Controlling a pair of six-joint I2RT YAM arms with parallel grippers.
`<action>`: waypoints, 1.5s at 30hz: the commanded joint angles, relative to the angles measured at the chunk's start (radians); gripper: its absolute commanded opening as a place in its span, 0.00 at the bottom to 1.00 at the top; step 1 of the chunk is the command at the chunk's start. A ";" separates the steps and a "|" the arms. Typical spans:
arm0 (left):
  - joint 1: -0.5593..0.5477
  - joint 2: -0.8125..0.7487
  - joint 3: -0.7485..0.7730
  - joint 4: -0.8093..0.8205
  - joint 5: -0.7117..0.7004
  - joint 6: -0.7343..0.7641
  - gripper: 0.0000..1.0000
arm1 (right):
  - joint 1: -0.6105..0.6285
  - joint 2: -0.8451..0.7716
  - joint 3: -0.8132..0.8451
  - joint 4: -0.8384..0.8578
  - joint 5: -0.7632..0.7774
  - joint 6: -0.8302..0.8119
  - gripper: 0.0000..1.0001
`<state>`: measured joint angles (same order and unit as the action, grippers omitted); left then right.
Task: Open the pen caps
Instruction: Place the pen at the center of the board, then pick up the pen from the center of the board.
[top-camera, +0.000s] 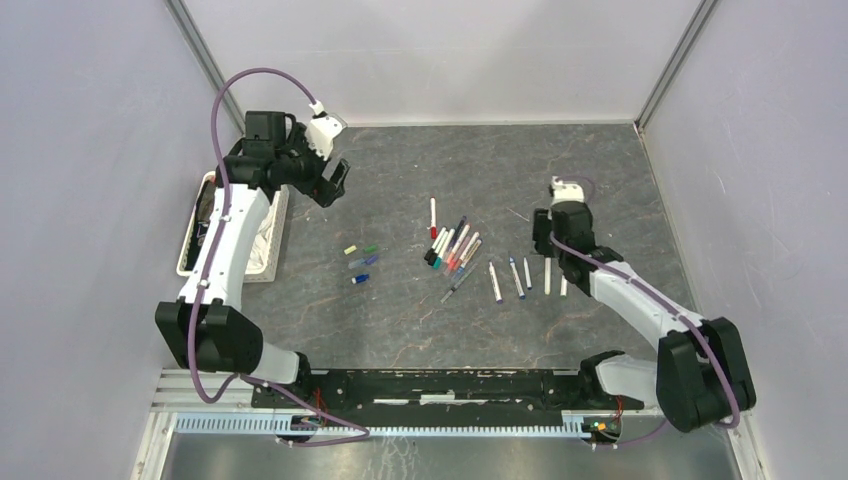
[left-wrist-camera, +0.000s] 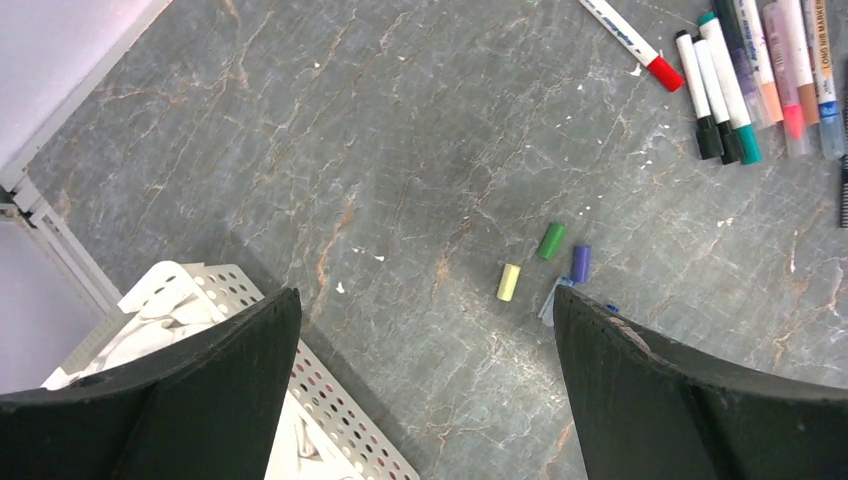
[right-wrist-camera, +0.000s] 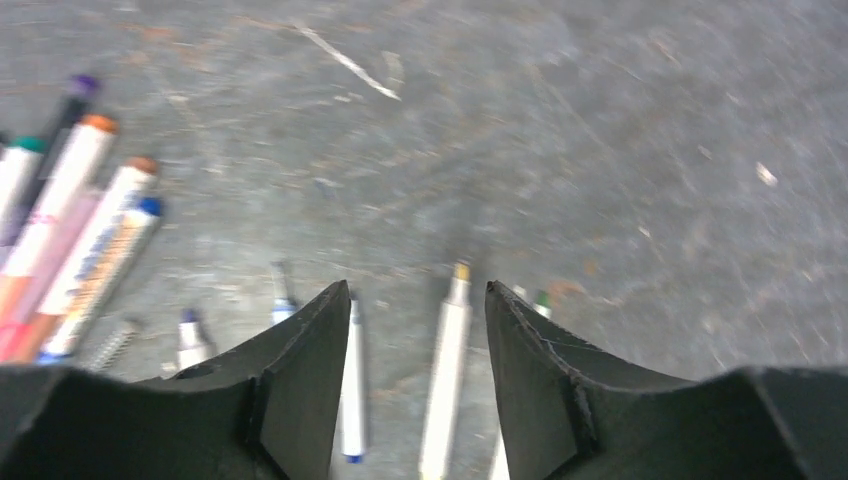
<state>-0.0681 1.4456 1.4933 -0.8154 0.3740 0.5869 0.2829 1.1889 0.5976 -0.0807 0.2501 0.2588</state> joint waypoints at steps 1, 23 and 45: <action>0.001 -0.027 -0.015 0.015 0.089 -0.089 1.00 | 0.106 0.100 0.157 -0.018 -0.090 -0.034 0.59; 0.000 -0.119 -0.225 0.022 0.074 -0.174 1.00 | 0.340 0.958 1.005 -0.127 -0.236 0.008 0.55; 0.001 -0.171 -0.230 -0.010 0.092 -0.181 1.00 | 0.388 1.051 1.135 -0.081 -0.272 0.167 0.01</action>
<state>-0.0715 1.3022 1.2530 -0.8268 0.4473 0.4126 0.6510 2.2620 1.6966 -0.2466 0.0589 0.3309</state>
